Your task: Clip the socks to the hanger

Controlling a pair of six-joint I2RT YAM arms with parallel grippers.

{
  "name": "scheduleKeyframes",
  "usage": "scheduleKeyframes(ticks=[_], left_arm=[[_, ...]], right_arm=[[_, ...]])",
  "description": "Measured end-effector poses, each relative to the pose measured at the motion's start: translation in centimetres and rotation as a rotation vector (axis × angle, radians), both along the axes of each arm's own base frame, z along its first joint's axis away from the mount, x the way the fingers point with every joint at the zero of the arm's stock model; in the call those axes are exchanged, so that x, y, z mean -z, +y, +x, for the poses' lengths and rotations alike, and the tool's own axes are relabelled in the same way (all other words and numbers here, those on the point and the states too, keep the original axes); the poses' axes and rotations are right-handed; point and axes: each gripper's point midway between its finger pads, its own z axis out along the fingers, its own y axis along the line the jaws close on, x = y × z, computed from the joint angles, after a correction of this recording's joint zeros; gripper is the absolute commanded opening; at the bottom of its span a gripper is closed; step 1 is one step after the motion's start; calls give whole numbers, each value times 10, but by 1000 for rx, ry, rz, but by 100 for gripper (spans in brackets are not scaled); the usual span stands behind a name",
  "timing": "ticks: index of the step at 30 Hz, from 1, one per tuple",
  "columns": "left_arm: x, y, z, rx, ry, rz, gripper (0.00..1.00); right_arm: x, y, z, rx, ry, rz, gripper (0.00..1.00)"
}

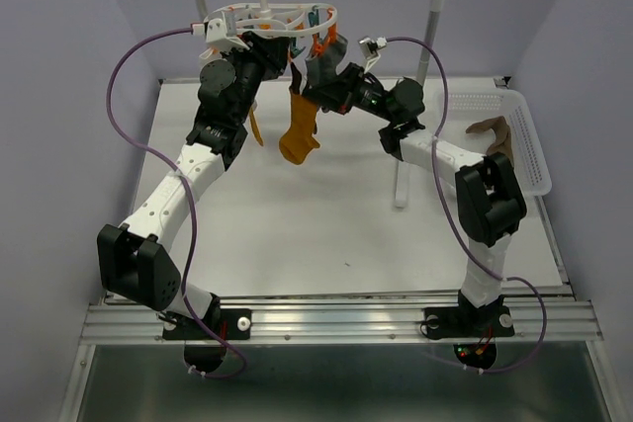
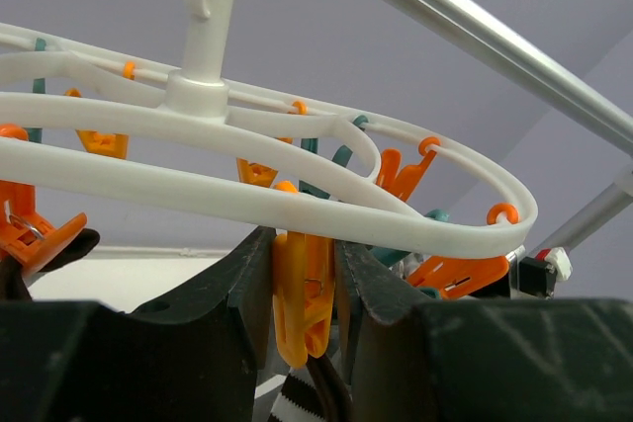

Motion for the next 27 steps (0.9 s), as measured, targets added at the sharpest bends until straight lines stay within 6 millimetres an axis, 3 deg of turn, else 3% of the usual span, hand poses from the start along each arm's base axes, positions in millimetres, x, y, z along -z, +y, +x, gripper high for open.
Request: scheduleKeyframes(ticks=[7,27], left_arm=[[-2,0,0,5,1,-22,0],[-7,1,-1,10,-1,-63,0]], right_arm=[[-9,2,-5,-58,-6,50,5],[-8,8,2,-126,45,110,6]])
